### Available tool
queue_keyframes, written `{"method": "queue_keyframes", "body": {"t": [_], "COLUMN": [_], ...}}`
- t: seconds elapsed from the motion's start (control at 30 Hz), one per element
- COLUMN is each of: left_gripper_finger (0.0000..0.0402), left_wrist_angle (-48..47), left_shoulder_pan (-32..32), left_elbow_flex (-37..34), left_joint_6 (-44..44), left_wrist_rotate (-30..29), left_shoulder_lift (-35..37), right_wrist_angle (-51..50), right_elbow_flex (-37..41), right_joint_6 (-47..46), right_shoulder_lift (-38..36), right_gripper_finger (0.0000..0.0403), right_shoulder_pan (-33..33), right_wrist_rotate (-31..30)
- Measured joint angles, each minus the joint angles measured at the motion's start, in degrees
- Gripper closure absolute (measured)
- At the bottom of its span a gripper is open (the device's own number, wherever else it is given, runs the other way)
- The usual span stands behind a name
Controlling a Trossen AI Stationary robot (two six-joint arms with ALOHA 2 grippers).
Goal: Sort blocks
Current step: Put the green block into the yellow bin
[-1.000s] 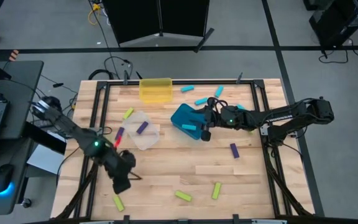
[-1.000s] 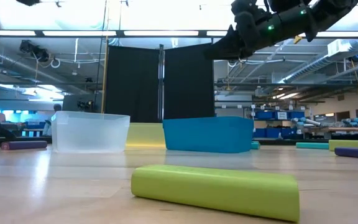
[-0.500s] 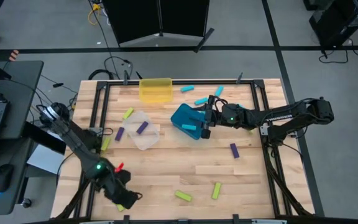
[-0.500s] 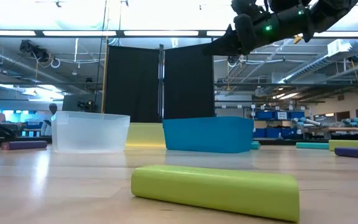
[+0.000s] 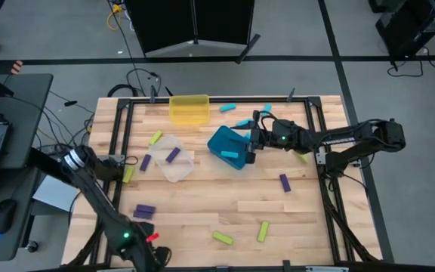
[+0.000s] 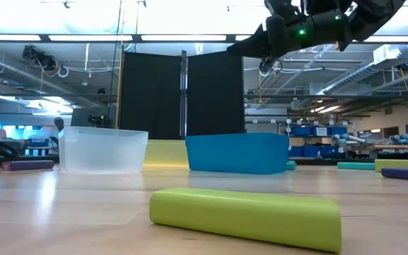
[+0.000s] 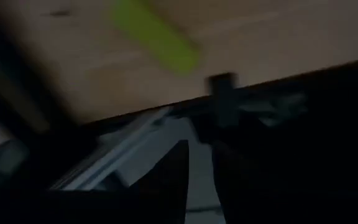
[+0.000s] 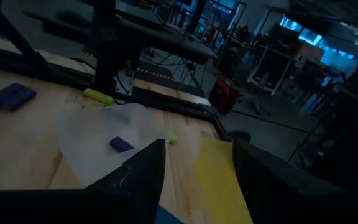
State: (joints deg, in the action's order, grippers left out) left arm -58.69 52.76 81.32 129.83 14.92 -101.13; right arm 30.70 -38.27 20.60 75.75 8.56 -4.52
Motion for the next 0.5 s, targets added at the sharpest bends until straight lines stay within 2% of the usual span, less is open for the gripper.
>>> {"method": "queue_keyframes", "body": {"t": [0.1,0.17,0.5], "left_gripper_finger": [0.0295,0.0275,0.0190], "left_wrist_angle": [-10.9,-14.3,-12.7], "left_shoulder_pan": [0.2,0.2,-1.5], "left_elbow_flex": [4.4,5.9,6.5], "left_joint_6": [2.4,3.1,5.2], "left_wrist_rotate": [2.7,3.3,1.4], "left_shoulder_lift": [-2.1,-3.7,-7.8], "right_wrist_angle": [0.2,0.0,0.1], "right_elbow_flex": [0.0,0.0,0.0], "right_joint_6": [-0.9,-1.1,-1.0], "right_shoulder_lift": [0.0,0.0,0.0], "right_gripper_finger": [0.0204,0.0204,0.0204], "right_shoulder_pan": [0.5,0.5,0.5], "right_wrist_rotate": [1.6,2.5,4.6]}}
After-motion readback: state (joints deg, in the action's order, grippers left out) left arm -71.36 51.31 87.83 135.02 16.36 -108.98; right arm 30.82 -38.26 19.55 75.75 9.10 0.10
